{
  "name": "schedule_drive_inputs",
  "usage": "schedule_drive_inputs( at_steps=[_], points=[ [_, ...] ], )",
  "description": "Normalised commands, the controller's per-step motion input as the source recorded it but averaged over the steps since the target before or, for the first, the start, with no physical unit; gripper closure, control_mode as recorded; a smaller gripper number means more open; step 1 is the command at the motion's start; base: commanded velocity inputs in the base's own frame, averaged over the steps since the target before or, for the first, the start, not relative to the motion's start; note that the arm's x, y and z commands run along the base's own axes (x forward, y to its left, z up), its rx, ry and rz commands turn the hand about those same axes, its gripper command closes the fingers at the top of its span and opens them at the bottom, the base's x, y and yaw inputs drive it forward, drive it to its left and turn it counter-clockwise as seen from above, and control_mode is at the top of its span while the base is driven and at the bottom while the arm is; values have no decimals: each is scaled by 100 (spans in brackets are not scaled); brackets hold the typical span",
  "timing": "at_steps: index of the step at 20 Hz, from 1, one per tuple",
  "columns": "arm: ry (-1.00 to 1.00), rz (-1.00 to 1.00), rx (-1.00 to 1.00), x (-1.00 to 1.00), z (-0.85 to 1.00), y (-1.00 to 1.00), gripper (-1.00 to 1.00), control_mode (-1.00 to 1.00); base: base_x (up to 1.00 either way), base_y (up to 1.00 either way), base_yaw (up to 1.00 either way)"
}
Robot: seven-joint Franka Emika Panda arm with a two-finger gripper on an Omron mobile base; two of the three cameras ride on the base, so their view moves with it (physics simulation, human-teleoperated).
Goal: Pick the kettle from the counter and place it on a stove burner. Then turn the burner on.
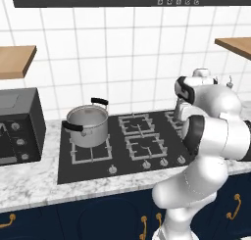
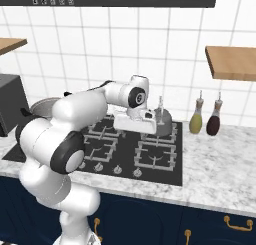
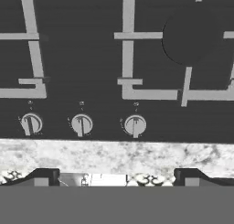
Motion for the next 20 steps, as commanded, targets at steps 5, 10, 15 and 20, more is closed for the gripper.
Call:
schedule_drive_inputs(
  at_steps=[5,10,15,20],
  points=[
    [13,-2,0,-13,-40,3,-100,-100,0,0,0],
    [0,0,0,-2,-44,0,-100,-100,0,0,0],
    [0,0,0,-9,-27,0,-100,-100,0,0,0],
    [5,0,0,0,-20,2,-100,-100,0,0,0]
  ],
)
